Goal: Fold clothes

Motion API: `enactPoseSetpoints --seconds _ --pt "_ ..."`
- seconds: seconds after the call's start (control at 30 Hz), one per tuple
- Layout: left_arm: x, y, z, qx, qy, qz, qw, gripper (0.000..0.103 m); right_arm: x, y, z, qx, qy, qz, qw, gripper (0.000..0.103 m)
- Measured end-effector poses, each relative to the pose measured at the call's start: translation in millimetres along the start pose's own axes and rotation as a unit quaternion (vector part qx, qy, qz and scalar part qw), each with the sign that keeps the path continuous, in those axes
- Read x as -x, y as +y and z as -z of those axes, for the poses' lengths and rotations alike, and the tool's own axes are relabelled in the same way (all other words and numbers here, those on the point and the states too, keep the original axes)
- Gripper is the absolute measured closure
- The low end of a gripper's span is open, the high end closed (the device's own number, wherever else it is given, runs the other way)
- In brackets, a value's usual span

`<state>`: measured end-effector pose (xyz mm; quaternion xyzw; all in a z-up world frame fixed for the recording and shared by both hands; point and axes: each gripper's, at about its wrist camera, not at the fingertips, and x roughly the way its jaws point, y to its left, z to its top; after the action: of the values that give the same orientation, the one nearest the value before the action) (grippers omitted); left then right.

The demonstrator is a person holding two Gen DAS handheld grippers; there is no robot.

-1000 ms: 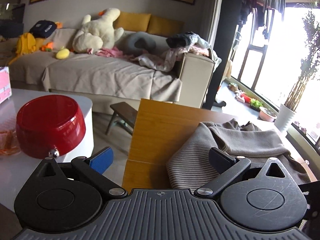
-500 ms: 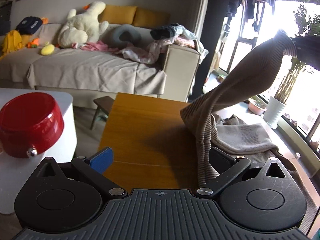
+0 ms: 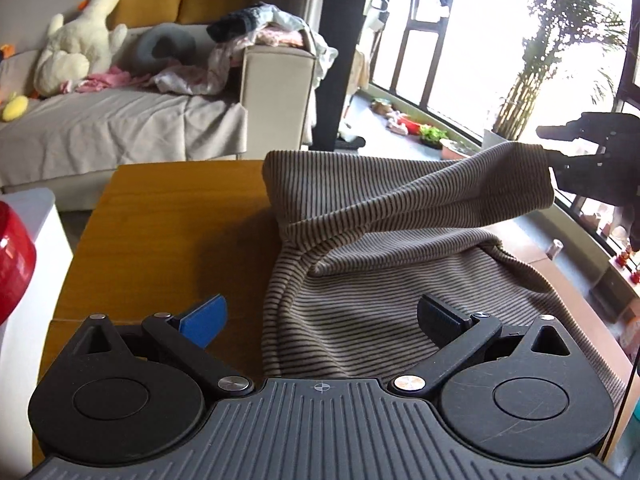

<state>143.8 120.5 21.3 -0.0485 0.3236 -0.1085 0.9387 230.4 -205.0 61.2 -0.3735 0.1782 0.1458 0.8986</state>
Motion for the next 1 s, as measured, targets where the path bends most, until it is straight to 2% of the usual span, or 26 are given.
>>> enactPoseSetpoints --seconds 0.1,0.23,0.3,0.33,0.37,0.43,0.5,0.53,0.57,0.63,0.67,0.73,0.8,0.87,0.9,1.0 --pt "-9 -7 0 -0.006 0.010 0.004 0.9999 0.000 -4 -1 13 0.008 0.019 0.010 1.000 0.052" --pt "-16 -11 0 -0.011 0.017 0.006 0.9998 0.000 -13 -6 27 0.016 0.046 0.022 0.999 0.049" --pt "-19 -12 1 -0.016 0.017 0.005 0.9997 0.000 -17 -17 33 -0.030 0.060 0.014 0.998 0.049" --pt "-20 -13 1 -0.021 0.018 0.002 0.9996 0.000 -18 -26 35 -0.076 0.066 0.001 0.995 0.049" --pt "-22 -14 1 -0.025 0.018 0.000 0.9995 0.000 -17 -37 38 -0.138 0.071 -0.020 0.988 0.049" --pt "-28 -15 -1 -0.036 0.018 -0.007 0.9992 0.000 -19 -50 47 -0.257 0.072 -0.080 0.960 0.049" --pt "-34 -19 -5 -0.049 0.012 -0.013 0.9986 0.000 -23 -60 58 -0.362 0.071 -0.141 0.919 0.049" --pt "-39 -20 -9 -0.057 0.006 -0.017 0.9982 0.000 -27 -61 62 -0.403 0.070 -0.165 0.898 0.049" --pt "-44 -21 -12 -0.063 0.003 -0.022 0.9978 0.000 -33 -57 66 -0.424 0.073 -0.179 0.885 0.049" --pt "-52 -24 -16 -0.073 -0.001 -0.034 0.9968 0.000 -48 -45 70 -0.441 0.083 -0.190 0.873 0.049" --pt "-56 -24 -17 -0.076 -0.001 -0.039 0.9964 0.000 -55 -36 71 -0.438 0.091 -0.192 0.874 0.049" --pt "-63 -23 -19 -0.084 0.000 -0.048 0.9953 0.000 -63 -19 65 -0.416 0.098 -0.197 0.882 0.068" --pt "-68 -22 -19 -0.096 0.002 -0.058 0.9937 0.000 -56 -10 43 -0.371 0.072 -0.196 0.905 0.098" --pt "-74 -16 -22 -0.108 -0.004 -0.091 0.9899 0.000 -49 -3 18 -0.330 0.040 -0.194 0.923 0.099" --pt "-77 -13 -24 -0.115 -0.007 -0.107 0.9876 0.000 -44 -7 3 -0.323 0.017 -0.192 0.927 0.099" --pt "-78 4 -31 -0.091 -0.009 -0.141 0.9858 0.000 -37 -25 -34 -0.313 -0.035 -0.189 0.930 0.099"
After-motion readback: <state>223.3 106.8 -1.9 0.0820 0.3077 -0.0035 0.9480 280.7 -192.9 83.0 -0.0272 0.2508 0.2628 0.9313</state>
